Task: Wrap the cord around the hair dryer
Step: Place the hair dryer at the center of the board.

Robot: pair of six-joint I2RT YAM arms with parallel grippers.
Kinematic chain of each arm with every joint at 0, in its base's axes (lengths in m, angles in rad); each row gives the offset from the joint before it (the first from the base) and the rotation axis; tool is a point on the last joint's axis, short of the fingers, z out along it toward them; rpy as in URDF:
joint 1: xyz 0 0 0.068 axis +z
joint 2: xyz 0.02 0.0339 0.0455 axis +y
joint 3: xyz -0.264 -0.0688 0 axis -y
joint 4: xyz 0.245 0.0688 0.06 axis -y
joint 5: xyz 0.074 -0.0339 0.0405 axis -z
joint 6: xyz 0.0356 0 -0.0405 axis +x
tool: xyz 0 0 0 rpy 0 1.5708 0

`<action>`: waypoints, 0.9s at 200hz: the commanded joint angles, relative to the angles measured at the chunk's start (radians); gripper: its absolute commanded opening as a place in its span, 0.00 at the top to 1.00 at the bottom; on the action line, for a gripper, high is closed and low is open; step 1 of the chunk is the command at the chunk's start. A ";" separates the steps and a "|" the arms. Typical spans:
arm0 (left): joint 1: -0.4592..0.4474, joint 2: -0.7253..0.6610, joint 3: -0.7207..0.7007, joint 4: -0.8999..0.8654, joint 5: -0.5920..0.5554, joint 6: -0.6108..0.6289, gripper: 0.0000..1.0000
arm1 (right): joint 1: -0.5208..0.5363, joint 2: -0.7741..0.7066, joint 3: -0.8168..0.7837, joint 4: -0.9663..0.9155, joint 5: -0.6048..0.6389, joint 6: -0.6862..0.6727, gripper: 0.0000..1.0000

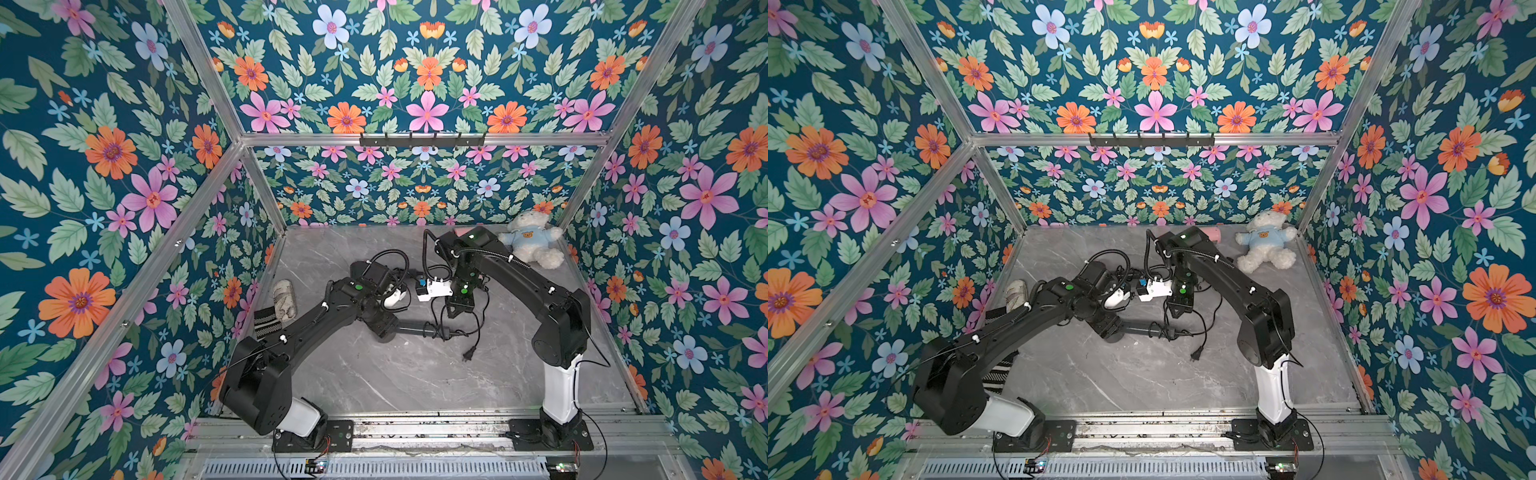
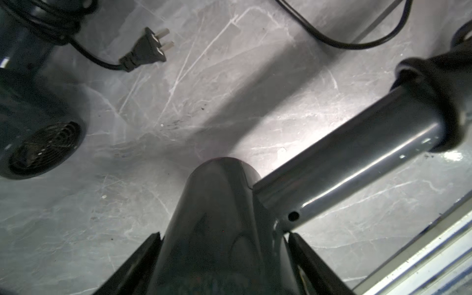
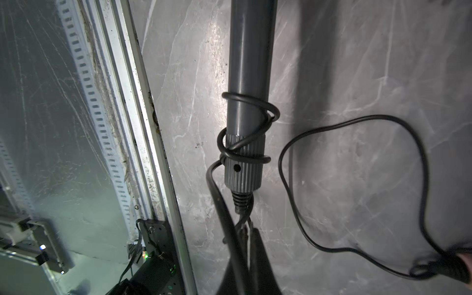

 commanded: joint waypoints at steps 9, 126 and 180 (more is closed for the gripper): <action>0.001 0.049 0.031 0.006 0.043 0.057 1.00 | -0.047 0.016 -0.088 0.074 -0.143 -0.008 1.00; 0.001 0.138 -0.008 0.179 0.023 0.075 0.18 | -0.104 0.183 -0.173 0.179 -0.212 0.076 1.00; 0.002 -0.011 -0.096 0.378 0.037 0.062 0.01 | -0.130 0.213 -0.202 0.208 -0.236 0.087 1.00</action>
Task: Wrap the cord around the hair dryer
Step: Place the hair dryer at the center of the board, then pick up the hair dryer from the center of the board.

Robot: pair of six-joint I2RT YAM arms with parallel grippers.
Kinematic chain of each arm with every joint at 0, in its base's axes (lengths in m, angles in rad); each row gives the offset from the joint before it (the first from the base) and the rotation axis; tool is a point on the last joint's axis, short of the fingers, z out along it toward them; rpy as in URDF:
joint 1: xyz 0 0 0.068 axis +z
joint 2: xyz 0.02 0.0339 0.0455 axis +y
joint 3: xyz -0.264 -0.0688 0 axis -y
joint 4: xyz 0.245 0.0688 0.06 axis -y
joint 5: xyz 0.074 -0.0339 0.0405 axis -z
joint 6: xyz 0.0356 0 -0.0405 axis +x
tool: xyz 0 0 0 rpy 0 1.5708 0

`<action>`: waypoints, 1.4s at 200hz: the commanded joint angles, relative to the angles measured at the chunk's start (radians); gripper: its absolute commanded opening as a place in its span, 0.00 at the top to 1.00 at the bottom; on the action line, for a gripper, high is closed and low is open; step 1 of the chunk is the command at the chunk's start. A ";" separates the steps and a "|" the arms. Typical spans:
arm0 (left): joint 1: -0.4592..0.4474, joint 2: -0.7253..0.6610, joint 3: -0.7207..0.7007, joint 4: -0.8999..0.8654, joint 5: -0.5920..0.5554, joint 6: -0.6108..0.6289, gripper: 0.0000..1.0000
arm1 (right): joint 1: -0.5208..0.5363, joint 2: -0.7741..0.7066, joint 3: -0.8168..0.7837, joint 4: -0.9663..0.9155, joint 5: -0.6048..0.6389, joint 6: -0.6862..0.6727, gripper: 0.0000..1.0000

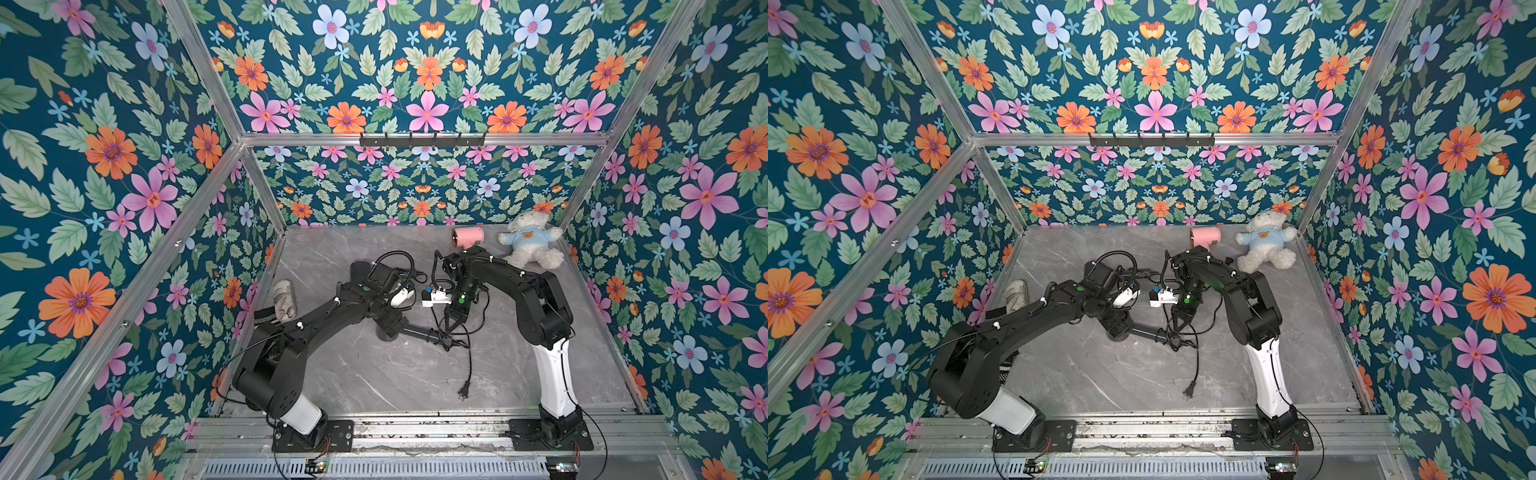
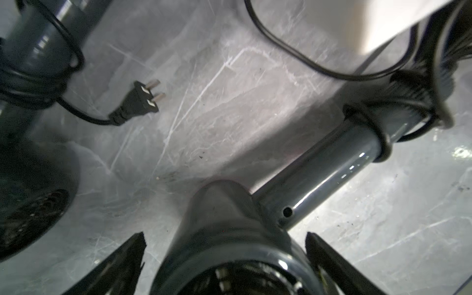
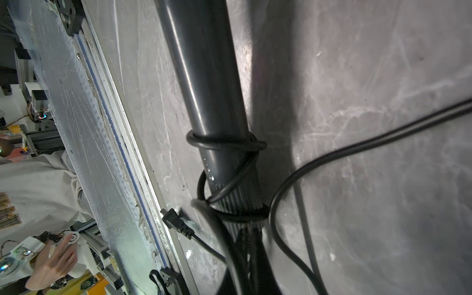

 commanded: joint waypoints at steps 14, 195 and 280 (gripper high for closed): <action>0.000 -0.098 -0.047 0.151 0.001 -0.003 0.01 | -0.007 0.018 -0.004 0.012 -0.032 0.003 1.00; -0.127 -0.477 -0.831 1.281 -0.308 -0.452 0.01 | -0.024 0.010 -0.033 0.018 -0.016 0.062 1.00; -0.127 -0.246 -0.792 1.404 -0.304 -0.414 0.01 | -0.021 -0.013 -0.067 0.021 0.000 0.079 1.00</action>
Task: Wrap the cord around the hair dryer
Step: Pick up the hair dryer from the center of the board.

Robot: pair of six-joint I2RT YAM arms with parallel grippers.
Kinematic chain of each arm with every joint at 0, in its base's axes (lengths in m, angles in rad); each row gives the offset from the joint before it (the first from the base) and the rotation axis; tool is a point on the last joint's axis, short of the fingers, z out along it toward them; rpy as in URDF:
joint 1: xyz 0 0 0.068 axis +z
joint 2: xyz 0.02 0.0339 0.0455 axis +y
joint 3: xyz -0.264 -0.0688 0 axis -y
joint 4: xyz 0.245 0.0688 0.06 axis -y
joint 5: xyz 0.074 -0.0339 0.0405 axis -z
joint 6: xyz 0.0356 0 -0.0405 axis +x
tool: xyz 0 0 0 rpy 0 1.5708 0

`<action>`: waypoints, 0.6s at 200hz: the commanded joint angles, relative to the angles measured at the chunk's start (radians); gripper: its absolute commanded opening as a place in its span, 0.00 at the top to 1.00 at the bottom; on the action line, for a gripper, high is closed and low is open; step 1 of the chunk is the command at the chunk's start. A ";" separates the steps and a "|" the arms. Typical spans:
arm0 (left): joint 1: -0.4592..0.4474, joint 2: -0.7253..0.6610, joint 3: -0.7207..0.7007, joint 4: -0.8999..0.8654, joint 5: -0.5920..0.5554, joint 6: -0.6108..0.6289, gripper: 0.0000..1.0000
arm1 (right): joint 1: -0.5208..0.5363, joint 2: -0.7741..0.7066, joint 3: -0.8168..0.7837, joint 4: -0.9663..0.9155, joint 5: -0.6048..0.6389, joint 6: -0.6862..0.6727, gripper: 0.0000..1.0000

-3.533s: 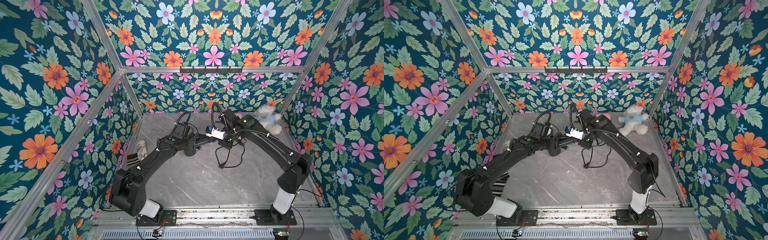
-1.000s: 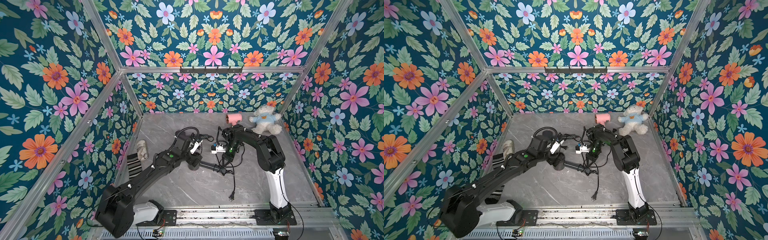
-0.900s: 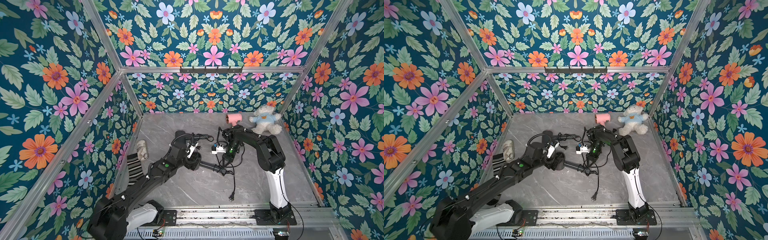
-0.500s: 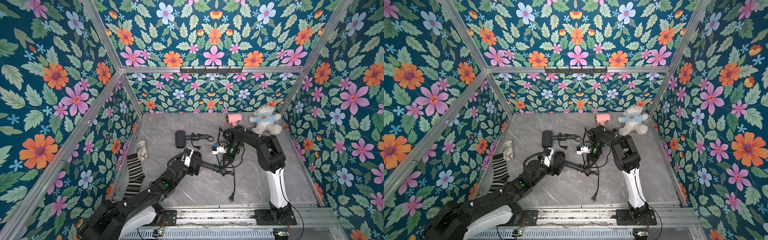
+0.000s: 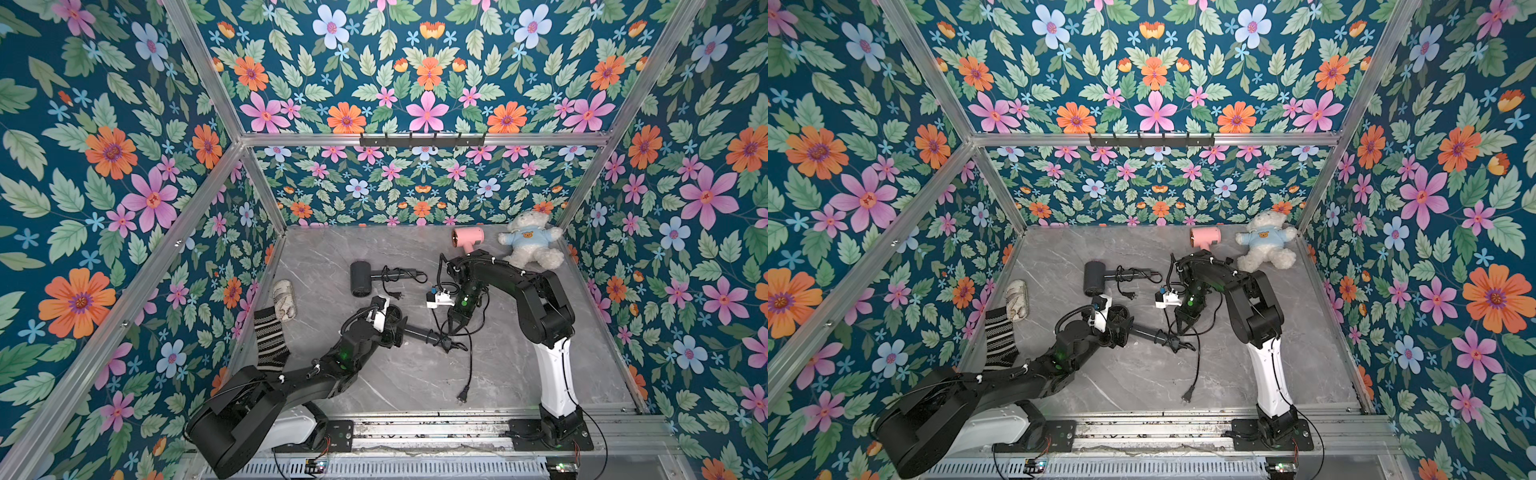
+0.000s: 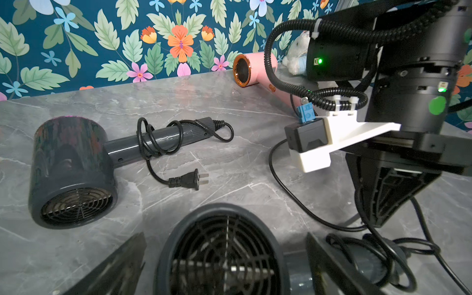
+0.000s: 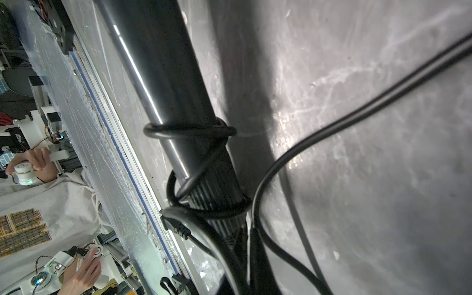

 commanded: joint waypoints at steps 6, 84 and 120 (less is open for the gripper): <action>0.001 0.045 0.008 0.073 -0.012 0.013 0.01 | 0.004 -0.006 -0.004 -0.012 0.003 0.002 1.00; 0.023 0.176 0.015 0.188 -0.007 0.007 0.01 | 0.016 -0.008 -0.005 -0.020 0.034 0.018 1.00; 0.047 0.226 0.022 0.242 0.013 -0.017 0.01 | 0.023 -0.016 -0.009 -0.024 0.039 0.023 1.00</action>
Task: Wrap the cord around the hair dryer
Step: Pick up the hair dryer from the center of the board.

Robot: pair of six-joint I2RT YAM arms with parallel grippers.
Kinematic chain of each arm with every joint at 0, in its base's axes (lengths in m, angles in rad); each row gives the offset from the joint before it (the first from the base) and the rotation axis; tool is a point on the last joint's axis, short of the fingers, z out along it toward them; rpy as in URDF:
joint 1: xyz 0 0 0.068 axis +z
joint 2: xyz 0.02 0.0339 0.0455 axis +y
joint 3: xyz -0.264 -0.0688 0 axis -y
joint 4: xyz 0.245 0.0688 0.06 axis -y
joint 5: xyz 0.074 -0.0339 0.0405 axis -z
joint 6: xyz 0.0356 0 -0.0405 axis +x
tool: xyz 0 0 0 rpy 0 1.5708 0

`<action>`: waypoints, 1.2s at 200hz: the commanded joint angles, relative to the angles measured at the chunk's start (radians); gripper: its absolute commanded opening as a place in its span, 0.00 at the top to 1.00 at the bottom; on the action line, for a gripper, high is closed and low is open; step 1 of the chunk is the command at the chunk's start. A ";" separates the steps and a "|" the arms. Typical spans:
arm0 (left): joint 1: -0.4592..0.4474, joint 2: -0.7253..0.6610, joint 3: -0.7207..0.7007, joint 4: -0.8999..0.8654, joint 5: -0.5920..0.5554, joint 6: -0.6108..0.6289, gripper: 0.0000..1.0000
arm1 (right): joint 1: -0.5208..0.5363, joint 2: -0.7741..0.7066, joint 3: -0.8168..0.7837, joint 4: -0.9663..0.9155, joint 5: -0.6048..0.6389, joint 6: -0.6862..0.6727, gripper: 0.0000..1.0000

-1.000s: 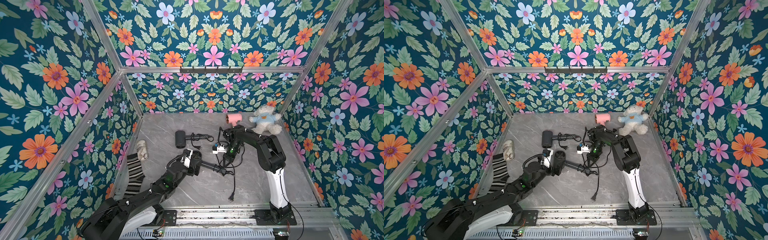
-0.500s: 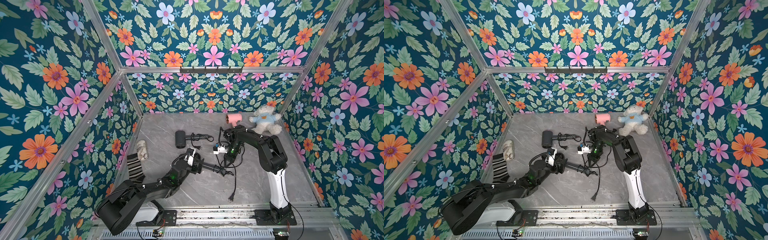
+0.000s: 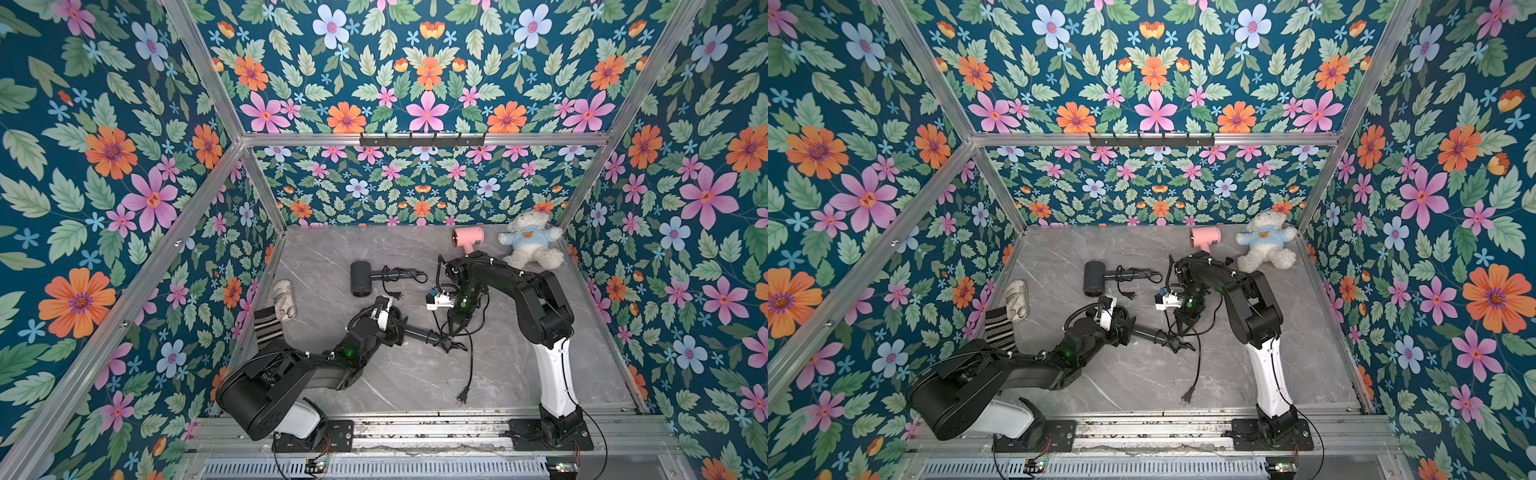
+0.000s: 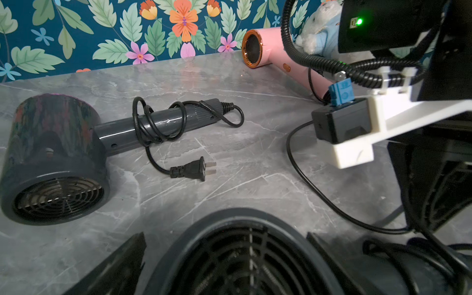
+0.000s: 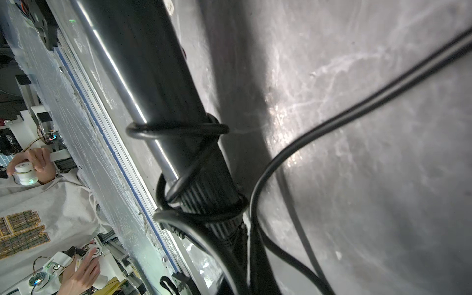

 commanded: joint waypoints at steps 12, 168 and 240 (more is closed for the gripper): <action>0.014 0.028 0.012 0.093 0.019 -0.024 0.02 | 0.010 -0.013 -0.003 -0.025 0.002 -0.003 1.00; 0.018 0.068 0.077 -0.019 0.008 -0.008 0.67 | 0.019 -0.003 0.020 -0.017 -0.024 0.003 1.00; 0.026 -0.142 0.352 -0.897 -0.027 -0.042 1.00 | -0.031 -0.106 0.095 0.055 -0.071 0.113 0.23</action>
